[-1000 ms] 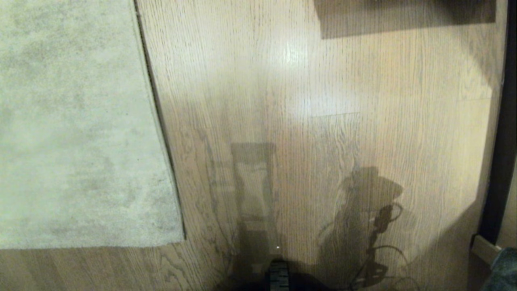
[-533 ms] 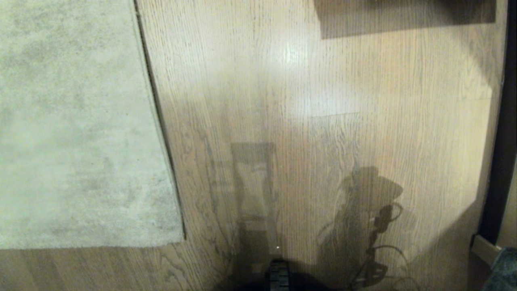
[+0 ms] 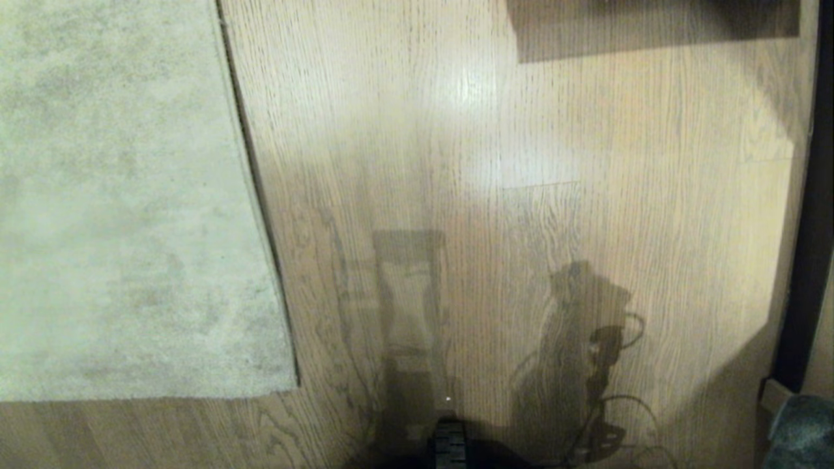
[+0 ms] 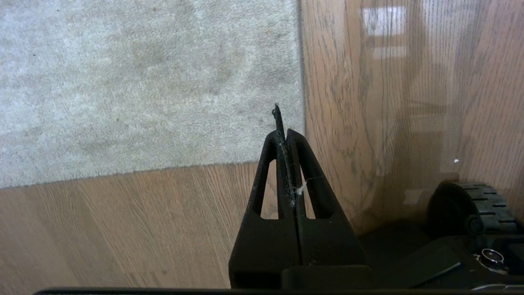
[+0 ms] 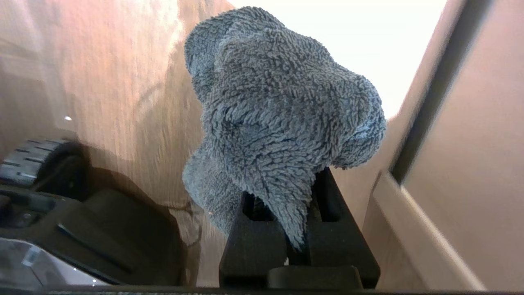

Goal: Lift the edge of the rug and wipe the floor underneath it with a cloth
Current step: Put down the rag

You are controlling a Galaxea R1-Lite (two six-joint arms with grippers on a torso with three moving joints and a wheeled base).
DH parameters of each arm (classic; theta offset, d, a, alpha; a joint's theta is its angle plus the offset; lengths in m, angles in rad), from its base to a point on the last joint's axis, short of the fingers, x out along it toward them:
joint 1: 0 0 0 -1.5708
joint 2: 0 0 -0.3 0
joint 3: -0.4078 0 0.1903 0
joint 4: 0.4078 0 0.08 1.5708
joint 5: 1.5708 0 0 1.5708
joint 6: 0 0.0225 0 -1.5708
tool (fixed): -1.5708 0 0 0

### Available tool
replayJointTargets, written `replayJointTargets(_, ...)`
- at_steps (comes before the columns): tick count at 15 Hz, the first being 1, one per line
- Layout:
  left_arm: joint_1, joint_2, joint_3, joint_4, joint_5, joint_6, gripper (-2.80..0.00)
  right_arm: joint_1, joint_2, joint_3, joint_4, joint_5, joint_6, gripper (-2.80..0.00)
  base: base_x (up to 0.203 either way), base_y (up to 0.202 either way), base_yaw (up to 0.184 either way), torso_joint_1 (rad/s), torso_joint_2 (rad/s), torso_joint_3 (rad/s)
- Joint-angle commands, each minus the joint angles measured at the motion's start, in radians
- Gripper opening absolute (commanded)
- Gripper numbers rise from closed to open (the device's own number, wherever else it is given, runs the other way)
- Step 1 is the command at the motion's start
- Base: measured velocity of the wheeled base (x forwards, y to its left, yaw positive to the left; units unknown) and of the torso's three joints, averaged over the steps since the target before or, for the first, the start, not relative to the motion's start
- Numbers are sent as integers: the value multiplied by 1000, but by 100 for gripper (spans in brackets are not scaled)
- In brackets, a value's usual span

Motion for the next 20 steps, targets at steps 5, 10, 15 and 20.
replayJointTargets(5, 0, 1, 0, 0, 0, 0, -280, 6, 476, -69, -306, 42, -21, -280, 0, 0, 0, 0, 0, 0)
replayJointTargets(10, 0, 1, 0, 0, 0, 0, -280, 6, 957, -154, -729, 64, -22, -280, 0, 0, 0, 0, 0, 0)
replayJointTargets(15, 0, 1, 0, 0, 0, 0, -280, 11, 1157, -248, -951, 83, -9, -280, 0, 0, 0, 0, 0, 0)
replayJointTargets(20, 0, 1, 0, 0, 0, 0, -280, 68, 1266, -248, -1051, 82, 2, -280, 0, 0, 0, 0, 0, 0)
